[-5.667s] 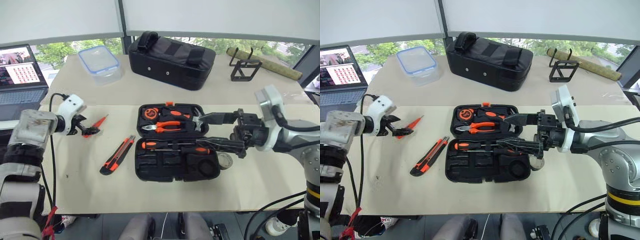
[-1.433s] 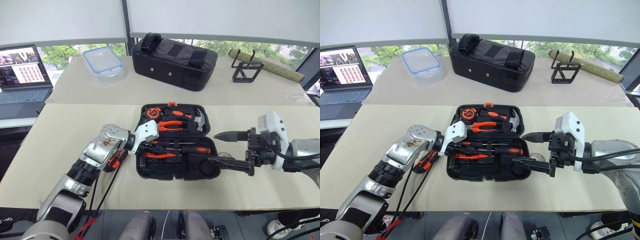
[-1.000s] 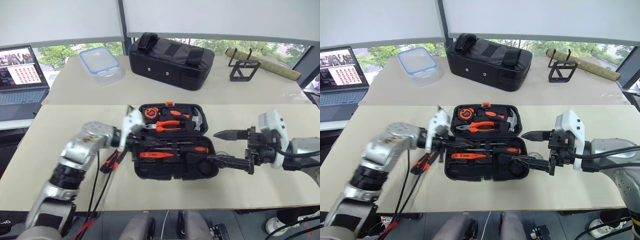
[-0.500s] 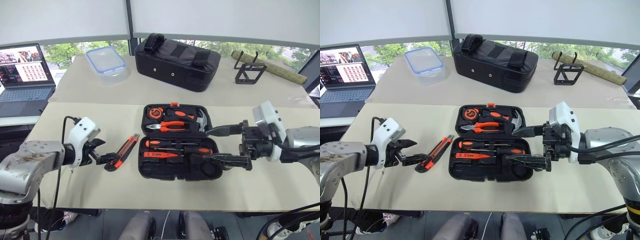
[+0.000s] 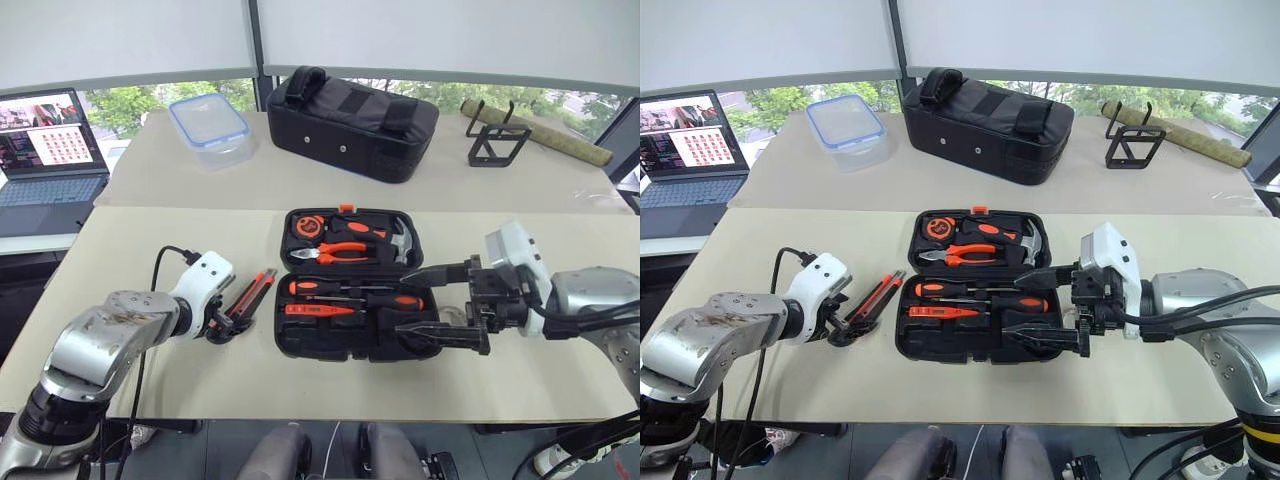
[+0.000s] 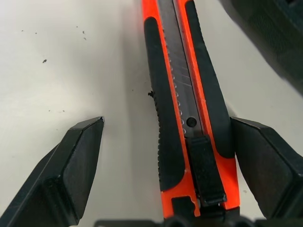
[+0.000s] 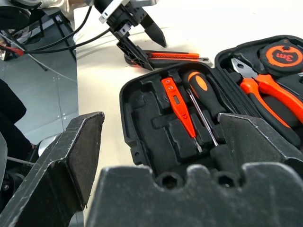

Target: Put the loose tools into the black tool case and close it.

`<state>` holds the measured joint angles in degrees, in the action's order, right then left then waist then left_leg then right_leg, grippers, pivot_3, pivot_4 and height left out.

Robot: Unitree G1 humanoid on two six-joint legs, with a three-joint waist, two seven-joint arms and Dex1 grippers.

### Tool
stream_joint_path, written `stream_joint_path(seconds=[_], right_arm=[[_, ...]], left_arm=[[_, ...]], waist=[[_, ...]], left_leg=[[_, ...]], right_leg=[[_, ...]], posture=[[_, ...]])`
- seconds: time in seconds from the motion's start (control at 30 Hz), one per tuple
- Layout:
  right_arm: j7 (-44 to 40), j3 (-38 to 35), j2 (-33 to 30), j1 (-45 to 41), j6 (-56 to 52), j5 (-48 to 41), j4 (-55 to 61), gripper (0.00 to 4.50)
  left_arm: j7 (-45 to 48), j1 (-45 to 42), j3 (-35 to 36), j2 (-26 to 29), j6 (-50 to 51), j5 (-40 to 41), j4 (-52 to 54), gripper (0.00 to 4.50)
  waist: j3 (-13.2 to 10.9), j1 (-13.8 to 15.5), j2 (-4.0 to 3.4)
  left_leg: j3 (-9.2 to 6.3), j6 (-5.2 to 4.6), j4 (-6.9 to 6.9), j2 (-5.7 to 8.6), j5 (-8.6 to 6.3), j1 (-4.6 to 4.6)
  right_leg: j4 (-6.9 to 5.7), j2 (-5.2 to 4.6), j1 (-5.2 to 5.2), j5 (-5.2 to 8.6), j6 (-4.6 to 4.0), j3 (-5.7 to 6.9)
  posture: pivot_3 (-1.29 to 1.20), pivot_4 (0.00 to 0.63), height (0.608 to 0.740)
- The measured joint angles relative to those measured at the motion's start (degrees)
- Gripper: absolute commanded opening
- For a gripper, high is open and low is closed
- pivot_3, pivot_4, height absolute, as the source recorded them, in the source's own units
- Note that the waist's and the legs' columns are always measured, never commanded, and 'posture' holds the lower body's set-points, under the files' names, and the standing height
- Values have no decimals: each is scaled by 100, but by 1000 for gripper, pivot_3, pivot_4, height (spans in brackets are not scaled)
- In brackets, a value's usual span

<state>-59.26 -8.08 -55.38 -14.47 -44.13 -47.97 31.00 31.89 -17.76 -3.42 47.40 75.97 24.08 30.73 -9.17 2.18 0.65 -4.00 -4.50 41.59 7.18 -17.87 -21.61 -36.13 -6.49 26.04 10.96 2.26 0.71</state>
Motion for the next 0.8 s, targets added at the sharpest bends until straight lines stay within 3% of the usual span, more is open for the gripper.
stream_joint_path(seconds=[0.03, 0.23, 0.37, 0.6, 0.7, 0.8], right_arm=[[-2, 13, 0, 0, 4, 18, -5, 4500], [-41, 23, -2, 23, 33, 130, -20, 4500], [-78, -21, -51, 130, 20, 157, -63, 4500], [-238, -242, -263, 455, -34, 39, -25, 4500], [-269, -262, -282, 615, 45, 173, 11, 4500], [-274, -365, -317, 789, 94, 234, 75, 4500]], left_arm=[[23, 31, -16, 51, -62, 2, 0, 3740], [262, 132, -34, 291, -386, 41, -106, 1708], [889, 11, 155, 631, -769, 246, -711, 1705], [3152, -1080, 218, 1298, -2780, 458, -1338, 1705], [4044, -1958, -483, 1049, -3302, 377, -1672, 1705], [4625, -2710, -1298, 442, -3573, 152, -1943, 1705]], waist=[[2, 0, -3], [6, -8, -10], [4, -11, -7], [-1, 13, -3], [-1, 30, -1], [-1, 23, -1]], left_leg=[[0, 0, -3, 0, 0, 2], [5, 4, -23, -3, 2, 15], [7, 6, -30, -4, 5, 12], [5, 3, -26, 4, 3, -4], [3, 2, -19, 3, 3, -16], [4, -1, -1, 1, 4, -33]], right_leg=[[0, 1, 0, 0, 0, 0], [2, -3, -1, 1, -2, 0], [1, 0, 10, 2, -6, 4], [25, -5, 3, 1, -4, 13], [24, -5, 7, 1, -4, 18], [20, -9, 10, 0, -4, 13]], posture=[[0, 150, 715], [0, 150, 715], [0, 150, 715], [0, 150, 715], [0, 150, 715], [0, 150, 715]])
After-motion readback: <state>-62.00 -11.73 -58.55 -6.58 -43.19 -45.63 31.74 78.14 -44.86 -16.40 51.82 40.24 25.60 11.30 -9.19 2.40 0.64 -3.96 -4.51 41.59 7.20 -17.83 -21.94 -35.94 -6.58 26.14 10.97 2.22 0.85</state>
